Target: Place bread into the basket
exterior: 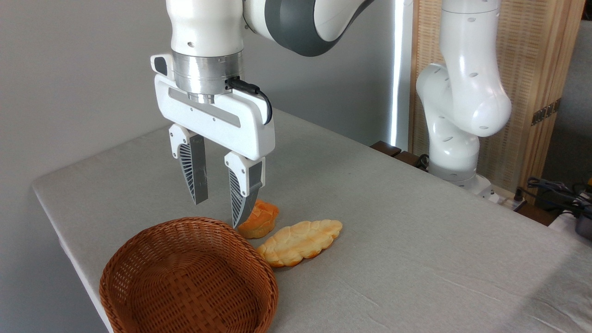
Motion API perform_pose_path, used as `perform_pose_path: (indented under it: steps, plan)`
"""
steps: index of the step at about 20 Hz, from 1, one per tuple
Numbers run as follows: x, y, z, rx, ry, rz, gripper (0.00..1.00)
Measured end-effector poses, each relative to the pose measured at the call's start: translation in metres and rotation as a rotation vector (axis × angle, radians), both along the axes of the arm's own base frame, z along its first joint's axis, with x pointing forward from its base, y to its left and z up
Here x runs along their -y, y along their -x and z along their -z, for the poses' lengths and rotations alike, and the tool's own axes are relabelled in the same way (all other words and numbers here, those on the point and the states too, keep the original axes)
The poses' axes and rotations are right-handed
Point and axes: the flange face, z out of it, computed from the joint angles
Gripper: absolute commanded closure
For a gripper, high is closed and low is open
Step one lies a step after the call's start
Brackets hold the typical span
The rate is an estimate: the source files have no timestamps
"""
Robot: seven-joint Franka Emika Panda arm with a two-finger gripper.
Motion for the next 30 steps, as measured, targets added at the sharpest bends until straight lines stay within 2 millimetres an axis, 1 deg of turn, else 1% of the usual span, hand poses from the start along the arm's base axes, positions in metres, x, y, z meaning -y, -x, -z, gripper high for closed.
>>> perform_pose_path:
  steps: [13,23,30]
  plan:
    - [0.000,0.000,-0.001,0.002,0.001,0.001,0.00]
    - [0.000,0.002,-0.005,0.009,0.004,0.001,0.00]
    - [0.010,0.003,-0.001,-0.004,0.003,0.019,0.00]
